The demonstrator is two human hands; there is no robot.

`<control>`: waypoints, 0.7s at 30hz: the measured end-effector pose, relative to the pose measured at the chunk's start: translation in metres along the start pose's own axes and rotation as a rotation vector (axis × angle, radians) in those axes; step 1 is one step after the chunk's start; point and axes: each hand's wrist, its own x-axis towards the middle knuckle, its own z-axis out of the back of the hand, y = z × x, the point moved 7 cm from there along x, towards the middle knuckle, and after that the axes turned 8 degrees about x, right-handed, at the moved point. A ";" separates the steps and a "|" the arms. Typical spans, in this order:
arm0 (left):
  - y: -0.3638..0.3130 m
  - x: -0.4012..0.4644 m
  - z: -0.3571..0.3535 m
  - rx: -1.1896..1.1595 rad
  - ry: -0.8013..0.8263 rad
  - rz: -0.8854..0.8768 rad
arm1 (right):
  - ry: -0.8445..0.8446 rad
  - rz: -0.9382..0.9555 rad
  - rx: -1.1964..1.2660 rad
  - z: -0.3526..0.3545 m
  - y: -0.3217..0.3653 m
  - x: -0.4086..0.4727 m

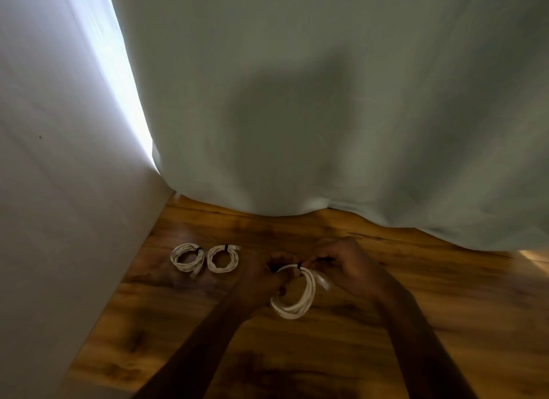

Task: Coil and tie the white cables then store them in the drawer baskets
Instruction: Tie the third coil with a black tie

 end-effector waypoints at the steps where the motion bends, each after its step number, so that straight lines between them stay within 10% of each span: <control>1: 0.000 0.000 0.000 -0.005 -0.014 0.017 | 0.010 0.033 -0.052 -0.001 0.003 0.001; 21: -0.017 -0.011 -0.004 0.054 -0.023 -0.050 | 0.046 -0.090 -0.032 0.008 0.023 0.005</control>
